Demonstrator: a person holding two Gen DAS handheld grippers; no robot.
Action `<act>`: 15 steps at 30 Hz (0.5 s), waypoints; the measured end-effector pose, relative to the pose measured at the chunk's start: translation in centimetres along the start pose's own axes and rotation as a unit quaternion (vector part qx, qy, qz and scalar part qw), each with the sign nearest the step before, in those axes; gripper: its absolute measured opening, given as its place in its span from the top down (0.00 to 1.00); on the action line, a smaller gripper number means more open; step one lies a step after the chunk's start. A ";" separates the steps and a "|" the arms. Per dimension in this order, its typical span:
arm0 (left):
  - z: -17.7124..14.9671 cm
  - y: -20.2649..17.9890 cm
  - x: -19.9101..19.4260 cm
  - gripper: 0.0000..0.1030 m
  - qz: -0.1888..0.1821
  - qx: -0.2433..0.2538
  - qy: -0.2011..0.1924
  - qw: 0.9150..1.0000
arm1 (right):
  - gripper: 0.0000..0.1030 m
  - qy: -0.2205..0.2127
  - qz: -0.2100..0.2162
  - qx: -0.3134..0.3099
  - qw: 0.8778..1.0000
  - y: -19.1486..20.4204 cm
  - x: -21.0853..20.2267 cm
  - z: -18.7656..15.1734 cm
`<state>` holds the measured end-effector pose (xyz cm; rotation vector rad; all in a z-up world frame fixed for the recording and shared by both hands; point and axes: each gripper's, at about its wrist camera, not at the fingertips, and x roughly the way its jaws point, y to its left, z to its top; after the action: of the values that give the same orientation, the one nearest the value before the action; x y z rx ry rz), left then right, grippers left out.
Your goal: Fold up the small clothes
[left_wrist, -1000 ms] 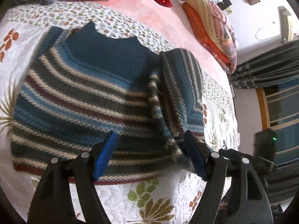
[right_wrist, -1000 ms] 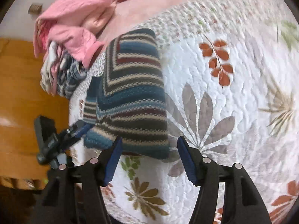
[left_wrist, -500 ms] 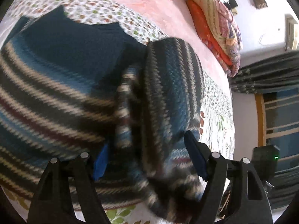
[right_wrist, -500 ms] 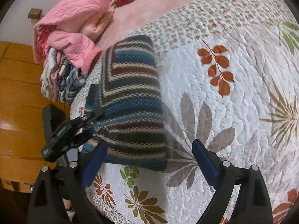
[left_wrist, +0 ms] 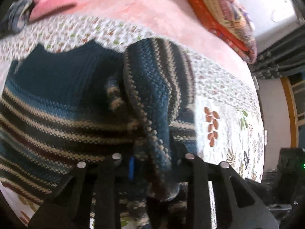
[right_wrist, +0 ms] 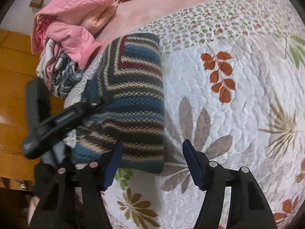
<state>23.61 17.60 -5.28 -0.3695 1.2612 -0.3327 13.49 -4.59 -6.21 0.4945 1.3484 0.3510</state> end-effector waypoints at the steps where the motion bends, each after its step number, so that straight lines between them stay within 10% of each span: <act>1: 0.0 -0.1 -0.6 0.77 -0.014 -0.003 -0.007 1.000 | 0.37 -0.002 -0.006 -0.003 1.000 0.0 0.0 0.0; 15: 1.4 6.4 -11.7 0.79 -0.039 0.005 -0.083 0.996 | 0.37 0.001 -0.004 -0.014 1.000 0.1 1.2 -0.3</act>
<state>22.03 28.56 2.28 -0.4305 1.0840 -0.3671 13.42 -3.81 -7.20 0.4659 1.3447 0.3641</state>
